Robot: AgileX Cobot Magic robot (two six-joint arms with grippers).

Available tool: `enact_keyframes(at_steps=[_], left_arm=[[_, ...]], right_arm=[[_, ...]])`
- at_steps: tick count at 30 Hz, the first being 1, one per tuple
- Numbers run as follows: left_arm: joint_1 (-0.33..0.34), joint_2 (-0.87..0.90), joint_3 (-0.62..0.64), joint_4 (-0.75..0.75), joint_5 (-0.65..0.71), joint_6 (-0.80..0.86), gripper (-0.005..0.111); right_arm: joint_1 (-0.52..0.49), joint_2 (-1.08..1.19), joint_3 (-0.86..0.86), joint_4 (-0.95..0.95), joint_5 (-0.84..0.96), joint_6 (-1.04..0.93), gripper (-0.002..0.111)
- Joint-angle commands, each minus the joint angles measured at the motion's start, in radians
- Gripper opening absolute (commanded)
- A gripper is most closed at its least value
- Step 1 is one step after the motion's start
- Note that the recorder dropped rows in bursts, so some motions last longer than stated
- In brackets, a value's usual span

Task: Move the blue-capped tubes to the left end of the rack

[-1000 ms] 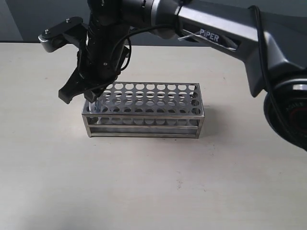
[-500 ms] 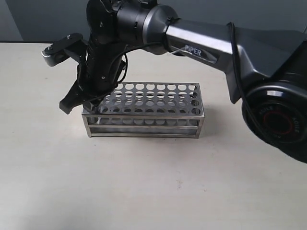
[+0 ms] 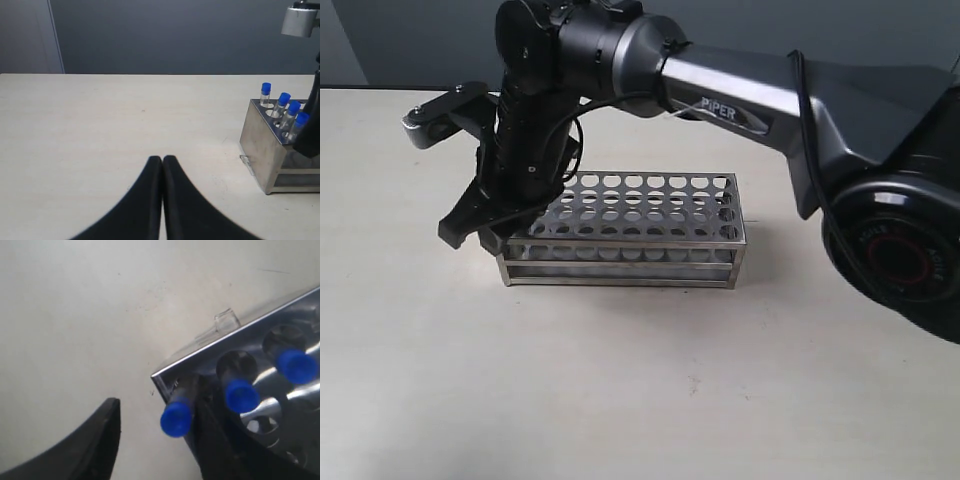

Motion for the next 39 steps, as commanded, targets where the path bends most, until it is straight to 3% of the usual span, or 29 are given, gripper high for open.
enact_keyframes(at_steps=[1,15,17,22,32,39], left_arm=[[-0.006,-0.004,-0.003,-0.001,-0.007,-0.001,0.001],[-0.006,-0.004,-0.003,-0.001,-0.007,-0.001,0.001],[-0.006,-0.004,-0.003,-0.001,-0.007,-0.001,0.001],[-0.006,-0.004,-0.003,-0.001,-0.007,-0.001,0.001],[-0.006,-0.004,-0.003,-0.001,-0.007,-0.001,0.001],[-0.006,-0.004,-0.003,-0.001,-0.007,-0.001,0.001]], right_arm=[[-0.003,-0.047,-0.001,-0.006,0.030,0.005,0.046],[-0.003,-0.216,-0.001,-0.247,0.118,0.089,0.044],[-0.003,-0.261,-0.001,-0.280,0.118,0.089,0.035],[-0.005,-0.405,-0.001,-0.348,0.118,0.104,-0.001],[-0.003,-0.672,-0.001,-0.363,0.118,0.138,-0.001],[-0.003,-0.777,-0.001,-0.363,0.118,0.315,-0.001]])
